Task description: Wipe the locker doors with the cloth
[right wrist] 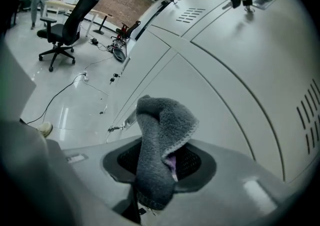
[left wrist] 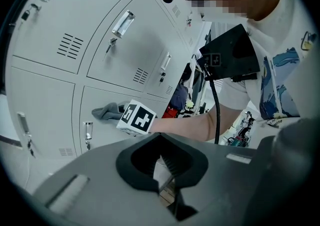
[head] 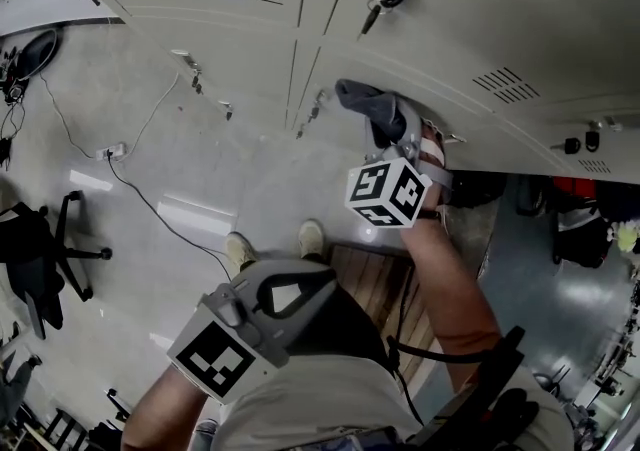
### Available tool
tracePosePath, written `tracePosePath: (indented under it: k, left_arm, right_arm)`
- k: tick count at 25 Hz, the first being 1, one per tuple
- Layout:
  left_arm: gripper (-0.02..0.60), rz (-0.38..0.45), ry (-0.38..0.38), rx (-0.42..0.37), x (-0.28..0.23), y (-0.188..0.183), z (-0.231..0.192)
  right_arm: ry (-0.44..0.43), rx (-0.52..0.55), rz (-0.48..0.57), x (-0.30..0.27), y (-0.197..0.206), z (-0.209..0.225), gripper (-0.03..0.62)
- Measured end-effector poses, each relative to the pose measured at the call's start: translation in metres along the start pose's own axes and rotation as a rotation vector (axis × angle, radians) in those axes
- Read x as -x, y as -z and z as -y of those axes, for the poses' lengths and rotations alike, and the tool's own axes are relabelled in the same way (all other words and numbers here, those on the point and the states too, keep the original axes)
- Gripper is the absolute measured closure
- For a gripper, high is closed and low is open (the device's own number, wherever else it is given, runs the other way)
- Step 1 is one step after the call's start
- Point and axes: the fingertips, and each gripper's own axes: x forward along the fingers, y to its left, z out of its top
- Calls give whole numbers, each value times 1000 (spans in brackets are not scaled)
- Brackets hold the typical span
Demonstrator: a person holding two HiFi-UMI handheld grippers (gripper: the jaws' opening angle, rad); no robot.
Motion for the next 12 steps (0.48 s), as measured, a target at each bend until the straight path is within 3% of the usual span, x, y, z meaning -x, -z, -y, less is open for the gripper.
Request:
tracePosePath:
  k: [7,12]
  left_arm:
    - [578,-4,1,4,1,6,-4]
    - [578,-1,3,14,-3,4,-7]
  right_arm:
    - [-7,2,-3,-8,4,-8,447]
    - [-86,-31,-40,-20,19,-28,447]
